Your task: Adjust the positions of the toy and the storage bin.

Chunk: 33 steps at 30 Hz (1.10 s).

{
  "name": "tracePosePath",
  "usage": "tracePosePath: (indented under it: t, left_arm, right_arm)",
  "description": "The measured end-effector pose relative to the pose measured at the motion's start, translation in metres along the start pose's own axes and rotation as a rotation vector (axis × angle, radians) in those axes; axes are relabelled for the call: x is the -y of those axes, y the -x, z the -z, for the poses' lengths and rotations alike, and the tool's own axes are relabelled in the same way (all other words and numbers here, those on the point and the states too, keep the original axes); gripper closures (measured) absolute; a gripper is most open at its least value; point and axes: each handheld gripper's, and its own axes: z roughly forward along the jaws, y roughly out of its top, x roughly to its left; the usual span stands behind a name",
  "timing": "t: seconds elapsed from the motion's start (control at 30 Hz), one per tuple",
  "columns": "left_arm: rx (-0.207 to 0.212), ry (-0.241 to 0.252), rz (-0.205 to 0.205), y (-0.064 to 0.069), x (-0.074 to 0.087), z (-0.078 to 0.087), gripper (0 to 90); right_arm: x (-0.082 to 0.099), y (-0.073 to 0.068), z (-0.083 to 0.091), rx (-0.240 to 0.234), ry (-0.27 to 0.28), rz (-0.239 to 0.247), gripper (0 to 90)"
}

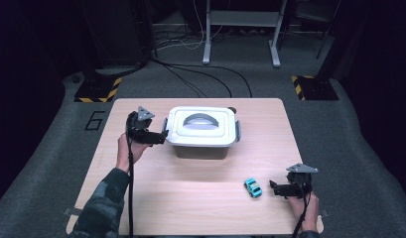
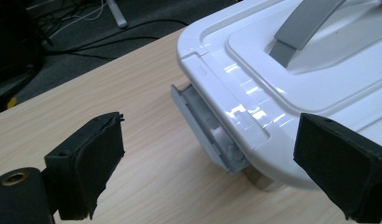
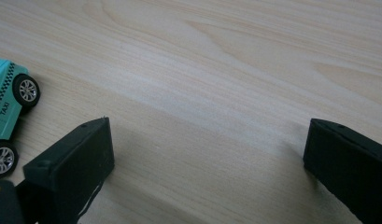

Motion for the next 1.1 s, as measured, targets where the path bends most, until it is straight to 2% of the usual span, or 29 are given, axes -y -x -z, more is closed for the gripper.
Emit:
tracePosePath:
  t: [0.1, 0.17, 0.2, 0.23, 0.27, 0.4, 0.47, 0.6, 0.77, 0.9, 1.03, 1.1]
  left_arm:
    - [0.017, -0.013, 0.013, 0.002, -0.004, -0.007, 17.9]
    - [0.028, -0.027, 0.001, 0.002, -0.005, -0.008, 27.2]
    - [0.047, -0.044, 0.002, 0.003, -0.005, -0.012, 28.7]
    - [0.047, -0.044, 0.002, 0.003, -0.005, -0.012, 30.5]
    - [0.076, -0.032, 0.016, 0.003, -0.004, -0.014, 33.2]
    - [0.118, -0.052, 0.024, 0.008, -0.003, -0.018, 41.8]
    - [0.122, -0.046, 0.008, 0.010, -0.004, -0.018, 46.0]
    - [0.127, -0.030, 0.016, 0.013, -0.002, -0.017, 55.8]
    - [0.121, -0.034, 0.024, 0.015, 0.000, -0.014, 56.6]
    - [0.101, -0.045, 0.024, 0.018, 0.001, -0.012, 57.6]
    - [0.087, -0.050, 0.048, 0.021, 0.001, -0.011, 58.2]
    - [0.085, -0.057, 0.047, 0.021, 0.000, -0.011, 58.2]
  right_arm:
    - [0.000, 0.000, 0.000, 0.000, 0.000, 0.000, 1.1]
    - [0.000, 0.000, 0.000, -0.001, 0.000, 0.000, 1.1]
    - [0.000, 0.000, 0.000, 0.000, 0.001, 0.000, 1.1]
    - [0.000, 0.000, 0.000, 0.000, 0.001, 0.000, 1.1]
    - [0.000, 0.000, 0.000, -0.001, 0.000, -0.005, 1.2]
    - [0.000, 0.000, 0.000, 0.000, 0.001, 0.000, 1.2]
    - [0.000, 0.000, 0.000, 0.000, 0.001, 0.000, 1.2]
    - [0.000, 0.000, 0.000, -0.002, 0.002, -0.001, 1.2]
    - [0.000, 0.000, 0.000, -0.001, 0.002, -0.002, 1.3]
    - [0.000, 0.000, 0.000, -0.002, 0.004, 0.001, 1.3]
    - [0.000, 0.000, 0.000, -0.001, 0.004, 0.001, 1.3]
    - [0.000, 0.000, 0.000, -0.001, 0.004, 0.001, 1.3]
